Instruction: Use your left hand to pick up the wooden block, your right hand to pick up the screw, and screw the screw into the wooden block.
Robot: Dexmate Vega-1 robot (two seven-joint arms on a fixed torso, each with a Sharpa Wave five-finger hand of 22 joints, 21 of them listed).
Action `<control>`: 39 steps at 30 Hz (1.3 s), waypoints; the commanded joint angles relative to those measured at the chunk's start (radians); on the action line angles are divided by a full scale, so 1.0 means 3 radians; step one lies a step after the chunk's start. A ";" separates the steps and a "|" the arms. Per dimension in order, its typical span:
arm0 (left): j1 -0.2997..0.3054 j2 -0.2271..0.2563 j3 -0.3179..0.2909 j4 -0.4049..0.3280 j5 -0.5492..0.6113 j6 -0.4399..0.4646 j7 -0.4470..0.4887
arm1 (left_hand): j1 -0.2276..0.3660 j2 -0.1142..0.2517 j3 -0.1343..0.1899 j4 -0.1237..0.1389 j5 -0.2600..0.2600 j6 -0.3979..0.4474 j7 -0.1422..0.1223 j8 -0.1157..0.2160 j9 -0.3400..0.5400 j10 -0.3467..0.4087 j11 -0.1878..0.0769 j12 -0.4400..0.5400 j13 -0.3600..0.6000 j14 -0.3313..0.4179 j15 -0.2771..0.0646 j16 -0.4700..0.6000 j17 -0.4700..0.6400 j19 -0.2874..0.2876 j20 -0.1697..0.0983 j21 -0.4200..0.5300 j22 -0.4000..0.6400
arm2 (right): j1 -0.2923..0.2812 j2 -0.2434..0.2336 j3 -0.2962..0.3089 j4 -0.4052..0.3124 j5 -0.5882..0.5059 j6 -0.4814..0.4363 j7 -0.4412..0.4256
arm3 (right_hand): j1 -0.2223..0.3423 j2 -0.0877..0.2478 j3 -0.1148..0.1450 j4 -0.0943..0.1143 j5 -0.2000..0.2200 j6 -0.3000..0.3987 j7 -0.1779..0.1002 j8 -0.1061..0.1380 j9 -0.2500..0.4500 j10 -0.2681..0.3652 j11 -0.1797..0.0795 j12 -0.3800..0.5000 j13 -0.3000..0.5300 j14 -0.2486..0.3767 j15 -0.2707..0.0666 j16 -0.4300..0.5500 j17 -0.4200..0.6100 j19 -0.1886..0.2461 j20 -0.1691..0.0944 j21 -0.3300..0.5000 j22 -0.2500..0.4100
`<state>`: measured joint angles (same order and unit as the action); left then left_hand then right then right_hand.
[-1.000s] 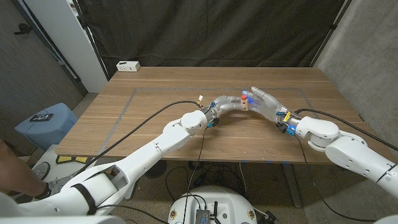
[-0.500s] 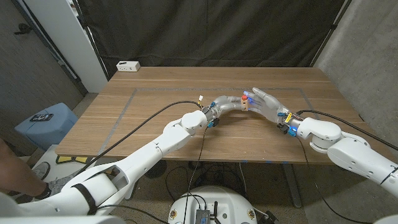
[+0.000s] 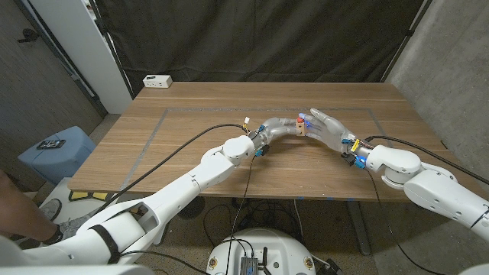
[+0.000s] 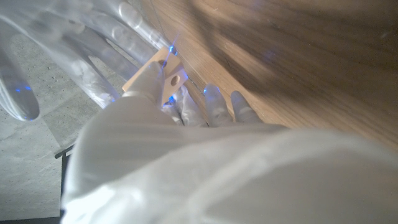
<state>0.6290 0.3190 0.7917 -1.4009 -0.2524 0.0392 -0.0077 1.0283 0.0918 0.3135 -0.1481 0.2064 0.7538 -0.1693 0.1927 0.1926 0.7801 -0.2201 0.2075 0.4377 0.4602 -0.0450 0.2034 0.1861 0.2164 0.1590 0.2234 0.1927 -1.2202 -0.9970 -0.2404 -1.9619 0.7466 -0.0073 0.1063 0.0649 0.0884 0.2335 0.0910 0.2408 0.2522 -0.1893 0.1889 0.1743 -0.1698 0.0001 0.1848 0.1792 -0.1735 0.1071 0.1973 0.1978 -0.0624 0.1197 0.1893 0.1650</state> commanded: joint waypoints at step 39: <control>0.0009 0.0006 0.0004 0.0001 -0.0001 -0.0018 -0.0008 | 0.0000 0.0007 -0.0037 -0.0023 0.0022 0.0075 0.0015 0.0015 0.0005 0.0086 0.0008 0.0033 -0.0005 0.0041 -0.0147 0.0039 0.0014 0.0013 0.0000 0.0014 0.0007 | -0.0161 0.0091 0.0151 -0.0033 0.0003 0.0180 -0.0105 | -0.0015 0.0015 0.0019 0.0006 0.0029 0.0062 0.0035 -0.0029 0.0006 -0.0585 0.0015 0.0024 0.0005 -0.0593 0.0017 0.0013 0.0001 0.0038 0.0010 0.0010 0.0019</control>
<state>0.6303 0.3189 0.7912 -1.3962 -0.2560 0.0318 -0.0109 1.0210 0.0842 0.3032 -0.1584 0.2073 0.7807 -0.1617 0.1995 0.1899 0.8065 -0.2177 0.2083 0.4337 0.4697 -0.0429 0.2078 0.1886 0.2164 0.1588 0.2234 0.1926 -1.2627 -0.9784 -0.2056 -1.9820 0.7538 0.0432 0.0883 0.0649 0.0884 0.2335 0.0910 0.2443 0.2783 -0.1769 0.1842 0.1743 -0.1698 0.0001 0.1888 0.1791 -0.1735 0.1071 0.1973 0.1951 -0.0569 0.1142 0.1885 0.1676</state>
